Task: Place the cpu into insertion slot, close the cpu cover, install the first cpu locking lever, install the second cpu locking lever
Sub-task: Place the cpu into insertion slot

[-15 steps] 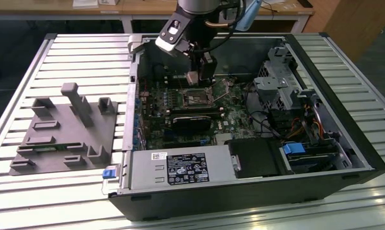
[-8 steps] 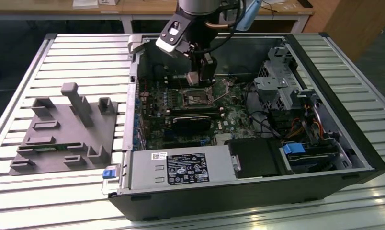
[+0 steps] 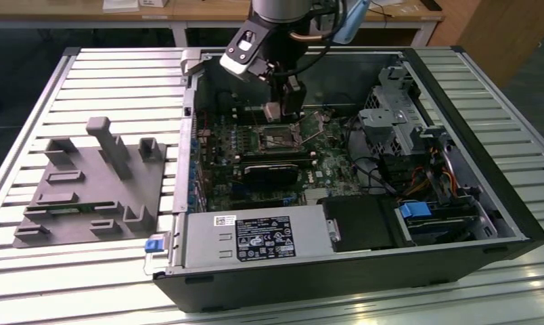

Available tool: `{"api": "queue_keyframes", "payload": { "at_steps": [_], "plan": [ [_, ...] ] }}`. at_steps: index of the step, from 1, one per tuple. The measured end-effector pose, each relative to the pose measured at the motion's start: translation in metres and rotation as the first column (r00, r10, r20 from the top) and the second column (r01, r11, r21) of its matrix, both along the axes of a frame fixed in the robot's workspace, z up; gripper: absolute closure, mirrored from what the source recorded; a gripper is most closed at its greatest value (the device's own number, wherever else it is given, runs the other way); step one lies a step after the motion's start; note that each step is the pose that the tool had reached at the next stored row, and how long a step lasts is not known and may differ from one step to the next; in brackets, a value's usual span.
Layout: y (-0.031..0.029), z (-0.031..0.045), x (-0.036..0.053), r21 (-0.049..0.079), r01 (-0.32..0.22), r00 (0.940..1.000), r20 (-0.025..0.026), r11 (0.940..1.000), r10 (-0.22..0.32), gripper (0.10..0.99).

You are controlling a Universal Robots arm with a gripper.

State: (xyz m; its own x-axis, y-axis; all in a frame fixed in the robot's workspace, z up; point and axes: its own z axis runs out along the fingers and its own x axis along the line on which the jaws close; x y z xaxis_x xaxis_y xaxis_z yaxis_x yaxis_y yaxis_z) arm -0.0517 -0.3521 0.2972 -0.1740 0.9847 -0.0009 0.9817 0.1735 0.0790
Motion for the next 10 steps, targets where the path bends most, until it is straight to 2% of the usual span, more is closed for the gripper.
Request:
{"api": "queue_keyframes", "payload": {
  "at_steps": [5,10],
  "plan": [
    [0.0000,-0.0013,0.0002,-0.002,0.053,0.9986,0.0000,0.9986,-0.053,0.545],
    [0.0001,-0.0026,0.0002,-0.002,0.116,0.9932,0.0000,0.9932,-0.116,0.545]
  ]
}}
